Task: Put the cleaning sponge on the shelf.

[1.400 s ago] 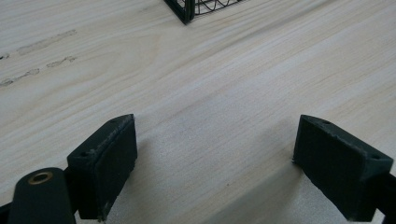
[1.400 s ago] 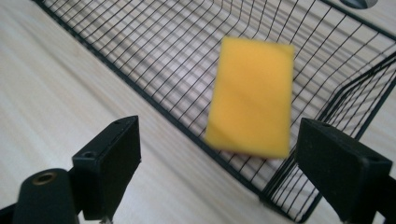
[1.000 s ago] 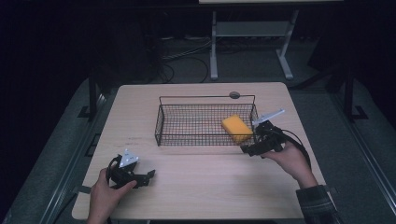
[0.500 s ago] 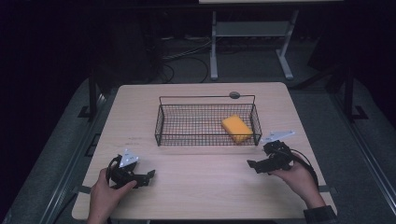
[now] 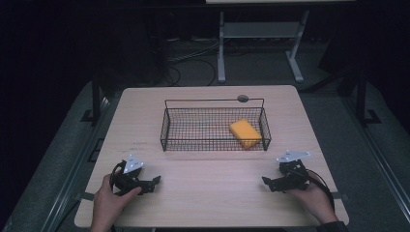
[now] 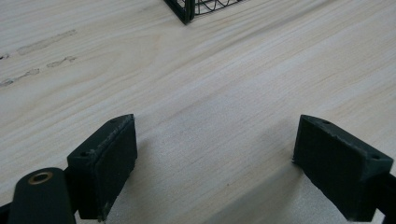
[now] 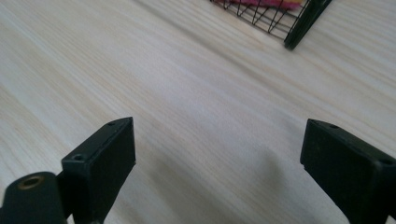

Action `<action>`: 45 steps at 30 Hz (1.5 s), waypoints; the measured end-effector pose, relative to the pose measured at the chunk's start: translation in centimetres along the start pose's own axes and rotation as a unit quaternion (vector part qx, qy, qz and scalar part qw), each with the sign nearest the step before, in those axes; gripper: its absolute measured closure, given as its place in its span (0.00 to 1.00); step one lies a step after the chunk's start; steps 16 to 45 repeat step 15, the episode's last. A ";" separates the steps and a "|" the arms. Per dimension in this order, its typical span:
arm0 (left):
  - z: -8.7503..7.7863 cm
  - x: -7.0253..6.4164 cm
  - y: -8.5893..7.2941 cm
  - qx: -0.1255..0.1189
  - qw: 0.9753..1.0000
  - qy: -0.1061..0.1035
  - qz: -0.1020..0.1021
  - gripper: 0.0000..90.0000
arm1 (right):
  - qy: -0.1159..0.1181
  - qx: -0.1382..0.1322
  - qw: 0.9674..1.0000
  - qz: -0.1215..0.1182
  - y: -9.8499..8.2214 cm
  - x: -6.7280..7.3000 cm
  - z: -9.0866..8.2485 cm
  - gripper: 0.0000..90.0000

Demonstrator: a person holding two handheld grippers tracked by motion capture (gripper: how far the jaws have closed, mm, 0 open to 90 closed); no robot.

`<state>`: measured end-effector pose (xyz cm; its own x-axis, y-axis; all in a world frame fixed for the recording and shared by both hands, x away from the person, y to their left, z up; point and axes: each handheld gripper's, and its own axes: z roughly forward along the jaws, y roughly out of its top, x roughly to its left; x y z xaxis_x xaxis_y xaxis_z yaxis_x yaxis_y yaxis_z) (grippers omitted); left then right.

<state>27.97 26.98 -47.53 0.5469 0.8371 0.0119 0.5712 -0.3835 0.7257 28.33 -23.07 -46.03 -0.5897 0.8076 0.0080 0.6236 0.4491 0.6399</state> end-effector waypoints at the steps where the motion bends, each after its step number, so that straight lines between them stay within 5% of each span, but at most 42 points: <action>1: 0.0 0.0 0.0 0.000 1.000 0.000 0.000 0.14 | 0.001 0.000 1.000 0.001 -0.2 0.0 0.0 0.11; 15: 0.0 0.0 0.0 0.000 1.000 0.000 0.000 0.14 | 0.008 -0.014 1.000 0.005 -1.8 -0.2 0.7 0.07; 45: 0.0 0.0 0.0 0.000 1.000 0.000 0.000 0.14 | 0.008 -0.014 1.000 0.005 -1.8 -0.2 0.7 0.07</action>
